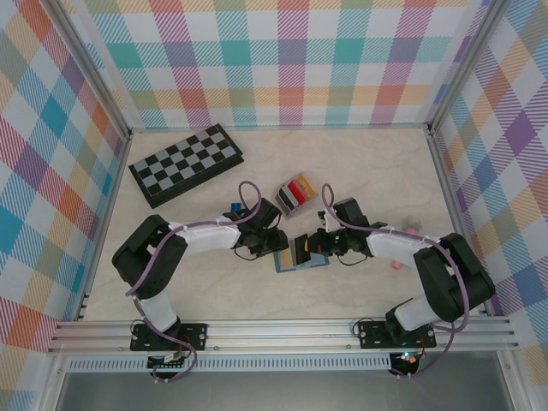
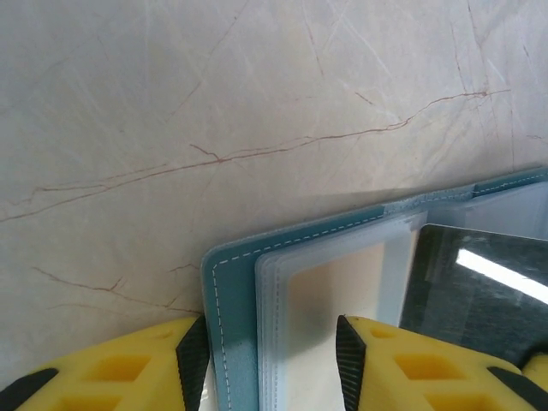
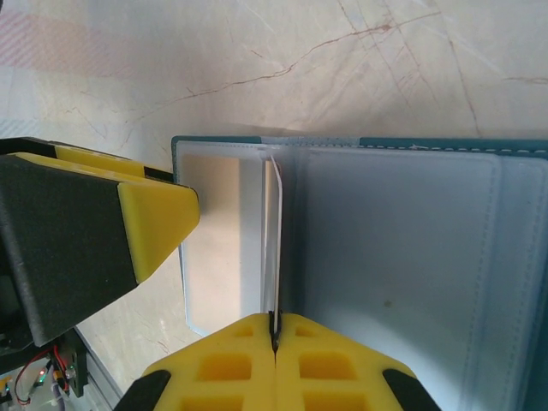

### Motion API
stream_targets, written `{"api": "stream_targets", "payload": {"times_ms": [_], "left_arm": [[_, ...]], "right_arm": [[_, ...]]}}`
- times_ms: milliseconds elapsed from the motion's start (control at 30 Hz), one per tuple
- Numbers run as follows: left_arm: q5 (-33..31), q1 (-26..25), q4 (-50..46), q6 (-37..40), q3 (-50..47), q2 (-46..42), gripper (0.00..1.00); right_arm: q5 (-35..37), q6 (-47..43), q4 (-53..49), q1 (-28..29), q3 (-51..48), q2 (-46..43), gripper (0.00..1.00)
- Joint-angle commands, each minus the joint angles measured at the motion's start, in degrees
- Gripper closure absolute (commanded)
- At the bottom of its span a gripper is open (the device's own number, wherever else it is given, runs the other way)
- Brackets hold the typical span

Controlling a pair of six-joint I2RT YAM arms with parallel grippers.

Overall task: Put the credit cards into the card holder
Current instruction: Insert the credit card into the card slot.

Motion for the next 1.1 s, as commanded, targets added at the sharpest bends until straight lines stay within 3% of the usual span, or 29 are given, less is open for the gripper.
{"api": "stream_targets", "payload": {"times_ms": [0,800,1067], "left_arm": [[2.2,-0.8,2.8,-1.0,-1.4,1.3,0.55],[1.3,-0.8,4.0,-4.5,-3.1,0.7,0.57],[0.1,-0.7,2.8,-4.7,-3.8,-0.3,0.57]], "right_arm": [[-2.9,0.7,4.7,0.3,-1.6,1.5,0.99],[-6.6,2.7,11.6,0.4,-5.6,4.4,0.98],[-2.9,0.9,8.2,-0.5,-3.0,5.4,0.97]]}}
